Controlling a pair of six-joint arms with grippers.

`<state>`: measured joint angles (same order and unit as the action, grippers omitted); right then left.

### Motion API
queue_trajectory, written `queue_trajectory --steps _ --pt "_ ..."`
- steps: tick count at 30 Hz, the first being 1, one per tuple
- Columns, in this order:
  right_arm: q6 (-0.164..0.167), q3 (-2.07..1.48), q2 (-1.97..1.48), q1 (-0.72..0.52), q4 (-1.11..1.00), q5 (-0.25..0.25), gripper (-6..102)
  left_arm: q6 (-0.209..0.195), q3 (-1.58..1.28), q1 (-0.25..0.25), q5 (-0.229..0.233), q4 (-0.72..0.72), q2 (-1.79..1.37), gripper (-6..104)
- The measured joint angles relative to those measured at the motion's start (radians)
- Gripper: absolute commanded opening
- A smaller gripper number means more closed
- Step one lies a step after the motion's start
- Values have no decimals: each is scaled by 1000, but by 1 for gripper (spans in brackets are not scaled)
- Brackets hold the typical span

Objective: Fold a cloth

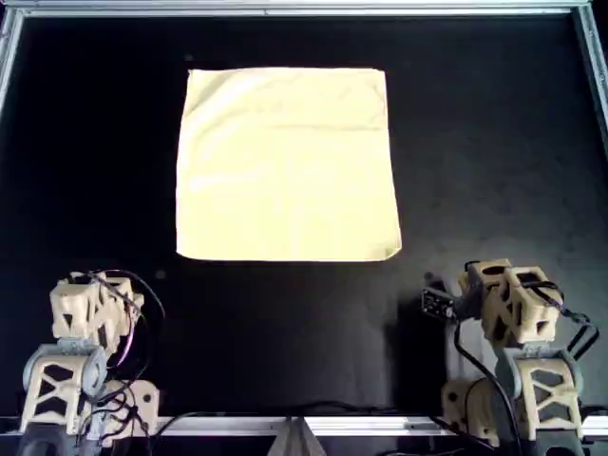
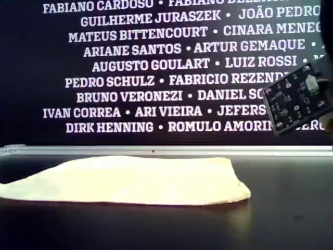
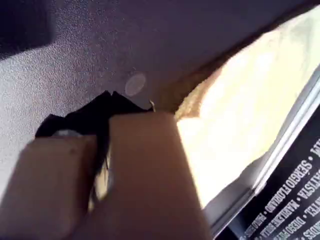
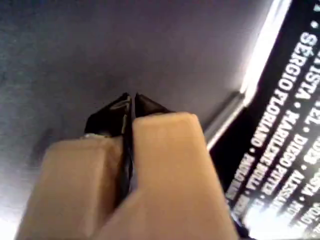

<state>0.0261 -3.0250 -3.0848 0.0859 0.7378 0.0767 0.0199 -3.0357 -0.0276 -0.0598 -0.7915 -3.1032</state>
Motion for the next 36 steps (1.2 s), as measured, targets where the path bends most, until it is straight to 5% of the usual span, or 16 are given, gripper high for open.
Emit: queue_trajectory --steps 7,11,15,19,23,27,36 --pt "0 9 0 -6 -8 -6 5 0 0 0 -2 112 0 5" --pt "0 49 0 2 -60 -9 24 3 0 -11 -2 236 0 28" --pt "0 51 0 5 -81 -9 45 3 0 -80 -3 285 0 50" --pt "2 51 0 21 -81 -9 57 -2 -2 -123 -6 290 0 61" --pt "2 52 0 21 -81 -17 59 2 -2 -127 -5 290 0 62" --pt "6 52 0 124 -81 -89 59 2 -2 -133 -3 290 0 62" --pt "55 52 75 192 -86 -114 60 2 52 -135 -3 305 190 63"
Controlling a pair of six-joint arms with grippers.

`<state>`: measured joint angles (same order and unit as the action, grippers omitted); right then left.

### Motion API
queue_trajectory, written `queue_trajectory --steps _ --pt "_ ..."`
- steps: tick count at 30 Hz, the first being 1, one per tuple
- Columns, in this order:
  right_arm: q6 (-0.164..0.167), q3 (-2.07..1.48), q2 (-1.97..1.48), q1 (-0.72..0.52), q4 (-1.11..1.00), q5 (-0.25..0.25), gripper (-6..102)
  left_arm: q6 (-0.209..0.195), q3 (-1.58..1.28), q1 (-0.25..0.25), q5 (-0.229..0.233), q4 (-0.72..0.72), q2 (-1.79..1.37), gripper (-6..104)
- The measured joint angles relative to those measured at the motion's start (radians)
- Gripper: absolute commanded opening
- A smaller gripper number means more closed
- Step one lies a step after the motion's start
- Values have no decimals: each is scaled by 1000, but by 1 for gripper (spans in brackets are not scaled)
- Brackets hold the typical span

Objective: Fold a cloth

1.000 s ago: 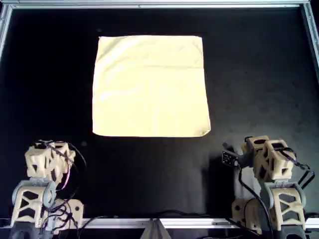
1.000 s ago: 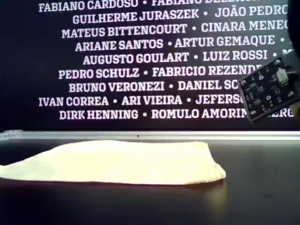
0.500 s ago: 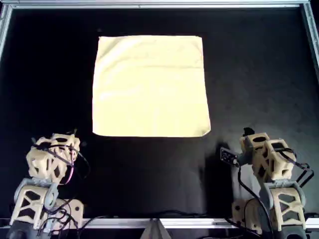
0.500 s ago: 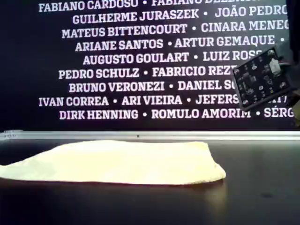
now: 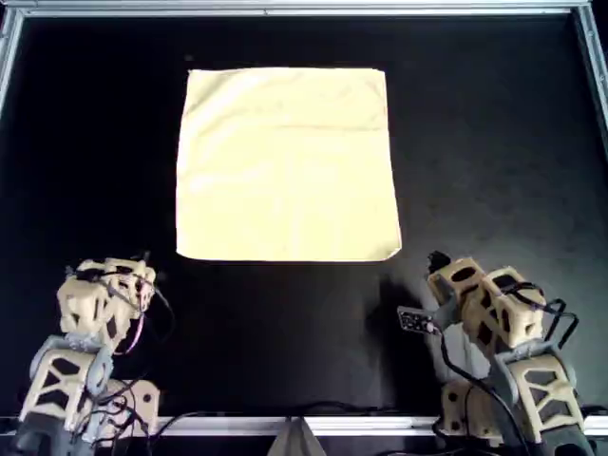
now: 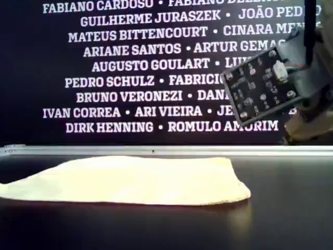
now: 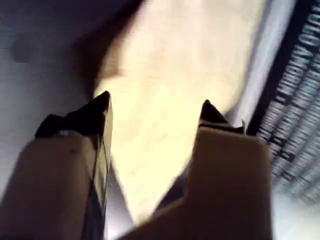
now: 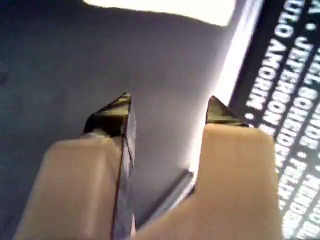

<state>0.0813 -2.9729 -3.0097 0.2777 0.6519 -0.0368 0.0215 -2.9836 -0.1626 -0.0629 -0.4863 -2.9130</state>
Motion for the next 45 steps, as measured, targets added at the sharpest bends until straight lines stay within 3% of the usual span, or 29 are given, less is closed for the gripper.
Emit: queue_trajectory --steps 6,12,16,22,37,45 --pt "0 94 279 2 -58 0 61 2 314 0 0 6 485 64" --pt "-3 373 781 72 -71 -5 61 2 563 -72 2 6 931 64" --pt "-3 568 1101 107 -71 -5 61 2 600 -110 -3 6 1003 64" --pt "-5 773 1384 106 -77 -8 61 2 606 -114 2 6 1008 64" --pt "-9 873 1450 115 -83 -6 61 2 606 -114 2 12 1008 64" --pt "-9 873 1262 115 -83 -6 61 2 606 -115 9 12 1008 64"
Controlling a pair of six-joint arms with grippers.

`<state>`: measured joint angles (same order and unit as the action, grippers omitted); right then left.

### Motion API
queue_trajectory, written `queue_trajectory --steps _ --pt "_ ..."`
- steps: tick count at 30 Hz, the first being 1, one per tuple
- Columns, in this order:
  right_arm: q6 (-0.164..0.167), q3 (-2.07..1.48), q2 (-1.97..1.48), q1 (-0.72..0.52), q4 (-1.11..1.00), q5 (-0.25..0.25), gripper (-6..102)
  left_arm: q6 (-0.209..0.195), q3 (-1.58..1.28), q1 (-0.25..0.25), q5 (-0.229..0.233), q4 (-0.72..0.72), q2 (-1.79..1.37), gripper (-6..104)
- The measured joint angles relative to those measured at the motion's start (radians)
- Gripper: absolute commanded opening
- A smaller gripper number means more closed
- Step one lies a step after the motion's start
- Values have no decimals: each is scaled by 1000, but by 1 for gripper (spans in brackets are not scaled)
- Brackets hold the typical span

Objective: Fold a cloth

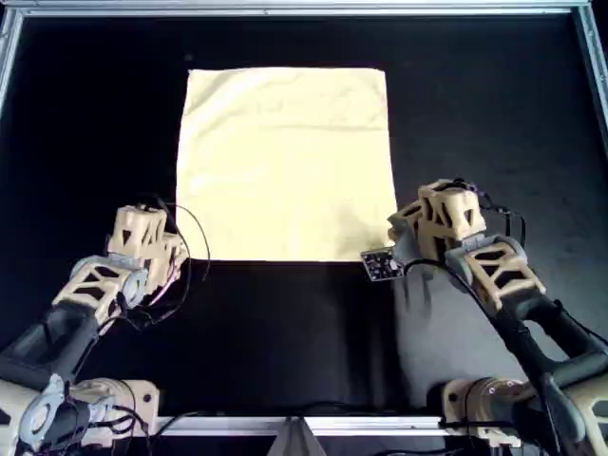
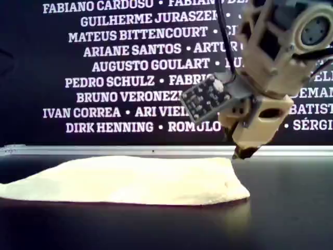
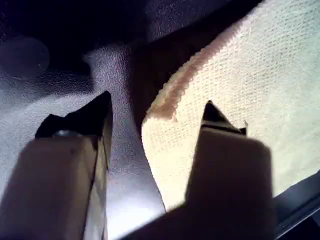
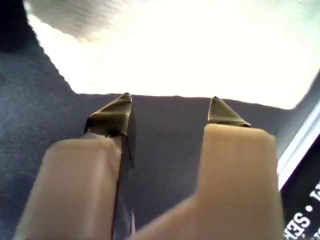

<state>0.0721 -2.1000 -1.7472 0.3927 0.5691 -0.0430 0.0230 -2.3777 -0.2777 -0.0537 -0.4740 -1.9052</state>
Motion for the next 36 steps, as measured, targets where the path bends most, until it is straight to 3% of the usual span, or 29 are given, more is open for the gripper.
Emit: queue_trajectory --steps 8,18,36 --pt "0 0 109 0 0 0 61 0 5 0 5 0 57 64" --pt "2 52 259 9 -2 0 61 2 230 0 6 17 316 64" --pt "3 186 376 18 -2 -3 59 2 242 0 6 17 336 62"
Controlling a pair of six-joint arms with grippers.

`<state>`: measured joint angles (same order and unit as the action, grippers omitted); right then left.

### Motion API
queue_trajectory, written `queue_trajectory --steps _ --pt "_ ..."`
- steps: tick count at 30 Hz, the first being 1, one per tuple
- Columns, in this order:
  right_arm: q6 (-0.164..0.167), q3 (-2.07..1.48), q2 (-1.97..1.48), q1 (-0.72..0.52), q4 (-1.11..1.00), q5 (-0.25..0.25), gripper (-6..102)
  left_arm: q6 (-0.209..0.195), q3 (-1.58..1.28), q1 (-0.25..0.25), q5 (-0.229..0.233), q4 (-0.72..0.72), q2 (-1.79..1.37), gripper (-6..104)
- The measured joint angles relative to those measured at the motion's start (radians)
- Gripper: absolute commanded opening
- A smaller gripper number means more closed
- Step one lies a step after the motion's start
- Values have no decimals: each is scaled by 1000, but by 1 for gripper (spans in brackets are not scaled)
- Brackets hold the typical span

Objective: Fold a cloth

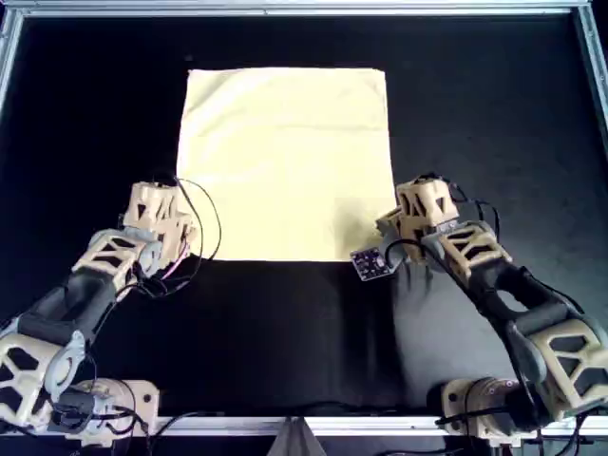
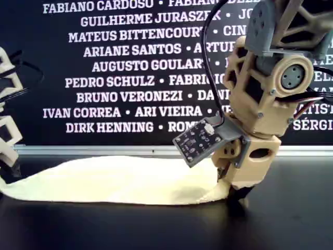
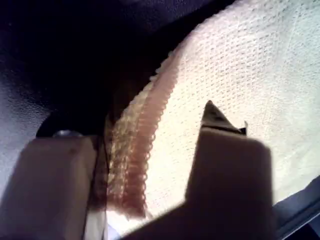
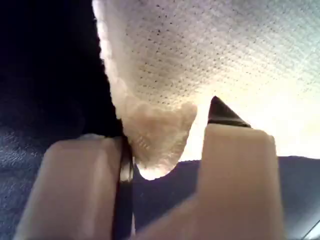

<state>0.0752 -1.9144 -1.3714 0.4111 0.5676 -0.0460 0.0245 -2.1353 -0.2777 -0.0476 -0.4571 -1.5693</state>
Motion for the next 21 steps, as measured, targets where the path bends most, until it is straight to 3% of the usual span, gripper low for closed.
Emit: queue_trajectory --steps 4,11,13,21 --pt "0 0 0 0 0 0 47 0 0 0 0 0 0 53" --pt "0 0 0 0 0 0 8 -5 3 0 -2 0 0 7" --pt "0 0 0 0 0 0 -1 -6 5 -2 -5 0 0 -2" --pt "0 -3 0 0 0 0 0 -11 3 -5 -5 0 2 -1"
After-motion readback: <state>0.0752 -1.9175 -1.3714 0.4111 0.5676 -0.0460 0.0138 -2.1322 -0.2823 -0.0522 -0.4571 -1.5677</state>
